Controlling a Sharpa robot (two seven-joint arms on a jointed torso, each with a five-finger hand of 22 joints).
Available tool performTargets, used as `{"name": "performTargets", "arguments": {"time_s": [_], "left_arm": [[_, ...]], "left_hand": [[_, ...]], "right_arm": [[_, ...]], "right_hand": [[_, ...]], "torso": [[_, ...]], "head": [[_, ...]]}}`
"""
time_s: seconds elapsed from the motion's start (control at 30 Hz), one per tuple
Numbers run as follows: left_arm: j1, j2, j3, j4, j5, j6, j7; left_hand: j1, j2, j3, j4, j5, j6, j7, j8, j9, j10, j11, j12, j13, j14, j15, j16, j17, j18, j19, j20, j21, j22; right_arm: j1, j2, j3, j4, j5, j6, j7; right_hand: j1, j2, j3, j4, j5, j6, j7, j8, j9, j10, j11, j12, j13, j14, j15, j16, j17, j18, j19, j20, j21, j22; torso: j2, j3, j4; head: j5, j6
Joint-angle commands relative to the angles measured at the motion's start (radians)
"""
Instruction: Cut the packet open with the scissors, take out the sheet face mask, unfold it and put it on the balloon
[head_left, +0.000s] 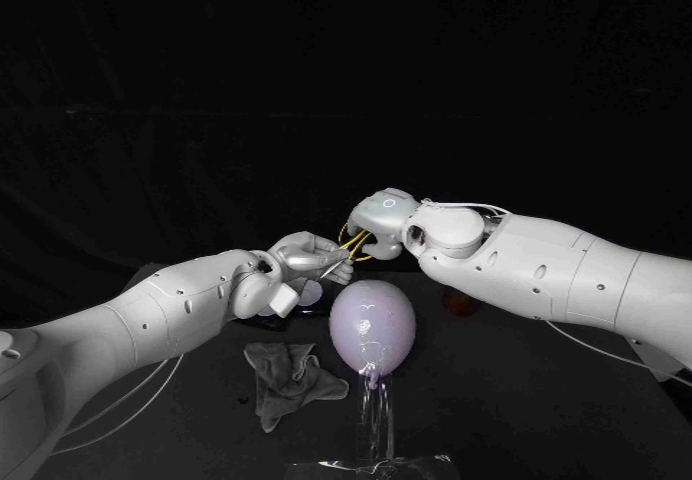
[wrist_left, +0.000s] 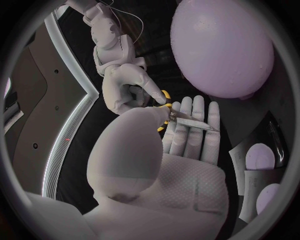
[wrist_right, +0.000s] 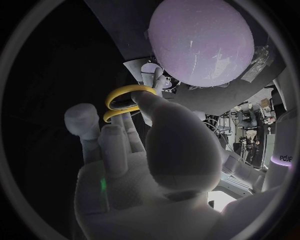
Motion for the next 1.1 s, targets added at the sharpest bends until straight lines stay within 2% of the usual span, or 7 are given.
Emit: {"name": "performTargets", "arguments": {"time_s": [0.03,0.17,0.4,0.57,0.83,0.93,1.1], "left_arm": [[0.017,0.000,0.004,0.020,-0.013,0.014,0.022],[0.032,-0.005,0.004,0.041,-0.027,0.015,0.021],[0.058,-0.015,0.004,0.086,-0.057,0.026,0.017],[0.071,-0.022,0.004,0.114,-0.073,0.036,0.013],[0.092,-0.031,0.005,0.148,-0.091,0.050,0.008],[0.097,-0.035,0.005,0.156,-0.096,0.056,0.008],[0.107,-0.051,0.005,0.181,-0.105,0.068,0.007]], "left_hand": [[0.000,0.007,0.073,-0.066,0.003,-0.004,-0.003,0.007,0.037,0.008,-0.002,0.001,0.001,0.003,-0.001,-0.006,0.001,0.013,-0.002,0.000,0.007,0.002],[-0.001,0.007,0.073,-0.066,0.003,-0.004,-0.003,0.007,0.038,0.008,-0.001,0.001,0.001,0.002,-0.001,-0.006,0.001,0.013,-0.002,0.000,0.007,0.002],[-0.002,0.007,0.073,-0.066,0.003,-0.004,-0.003,0.008,0.039,0.008,-0.001,0.001,0.001,0.002,0.000,-0.006,0.001,0.013,-0.002,0.001,0.007,0.002],[-0.003,0.007,0.074,-0.066,0.003,-0.004,-0.003,0.008,0.040,0.008,-0.001,0.001,0.001,0.002,0.000,-0.006,0.001,0.013,-0.003,0.001,0.007,0.001],[-0.004,0.007,0.074,-0.067,0.003,-0.004,-0.003,0.008,0.040,0.008,-0.001,0.000,0.001,0.002,0.000,-0.006,0.001,0.013,-0.003,0.001,0.007,0.001],[-0.005,0.007,0.074,-0.067,0.003,-0.004,-0.003,0.008,0.041,0.008,-0.001,0.000,0.001,0.002,0.000,-0.006,0.002,0.013,-0.003,0.001,0.006,0.001],[-0.007,0.007,0.074,-0.067,0.003,-0.004,-0.003,0.009,0.042,0.008,-0.001,0.000,0.001,0.001,0.000,-0.007,0.002,0.012,-0.004,0.001,0.006,0.001]], "right_arm": [[-0.007,0.010,-0.003,-0.011,-0.021,0.047,-0.014],[-0.012,0.018,-0.004,-0.021,-0.021,0.050,-0.012],[-0.016,0.025,-0.005,-0.032,-0.019,0.066,0.001],[-0.016,0.026,-0.005,-0.037,-0.018,0.079,0.012],[-0.017,0.026,-0.005,-0.044,-0.014,0.079,0.023],[-0.017,0.024,-0.005,-0.043,-0.013,0.074,0.025],[-0.017,0.019,-0.005,-0.039,-0.014,0.068,0.021]], "right_hand": [[0.000,0.006,-0.004,0.003,-0.004,0.009,-0.001,0.002,0.002,0.010,0.001,0.006,-0.001,0.063,-0.005,0.005,0.037,-0.002,0.004,-0.005,0.005,0.001],[0.002,0.014,0.002,0.004,-0.004,0.015,0.000,0.005,0.003,0.019,0.002,0.006,-0.001,0.064,-0.003,0.006,0.039,-0.003,0.006,-0.004,0.007,0.005],[0.001,0.051,0.033,0.016,-0.006,0.044,0.000,0.020,0.012,0.065,0.005,0.011,-0.002,0.065,0.015,0.010,0.045,-0.008,0.012,0.007,0.021,0.026],[0.008,0.091,0.062,0.024,-0.005,0.068,-0.003,0.035,0.021,0.107,0.002,0.018,-0.001,0.066,0.016,0.012,0.049,-0.010,0.017,0.010,0.034,0.043],[0.010,0.121,0.082,0.025,-0.005,0.091,0.002,0.055,0.037,0.202,-0.002,0.045,0.006,0.066,0.014,0.015,0.054,-0.019,0.040,0.013,0.079,0.097],[0.016,0.132,0.084,0.020,-0.004,0.110,-0.005,0.070,0.047,0.284,-0.018,0.079,0.019,0.066,0.002,0.016,0.054,-0.022,0.048,0.010,0.095,0.116],[0.008,0.140,0.073,0.012,-0.003,0.142,-0.044,0.109,0.083,0.494,-0.068,0.168,0.065,0.064,-0.040,0.014,0.049,-0.025,0.056,-0.017,0.118,0.145]], "torso": [[0.000,0.0009,0.0010],[-0.001,0.0017,0.0019],[-0.001,0.0020,-0.0001],[0.000,0.0022,-0.0002],[0.000,0.0028,-0.0004],[0.000,0.0028,-0.0001],[0.000,0.0026,0.0001]], "head": [[-0.002,0.000],[-0.003,-0.003],[-0.006,-0.003],[-0.009,-0.003],[-0.011,0.000],[-0.012,-0.001],[-0.013,-0.001]]}}
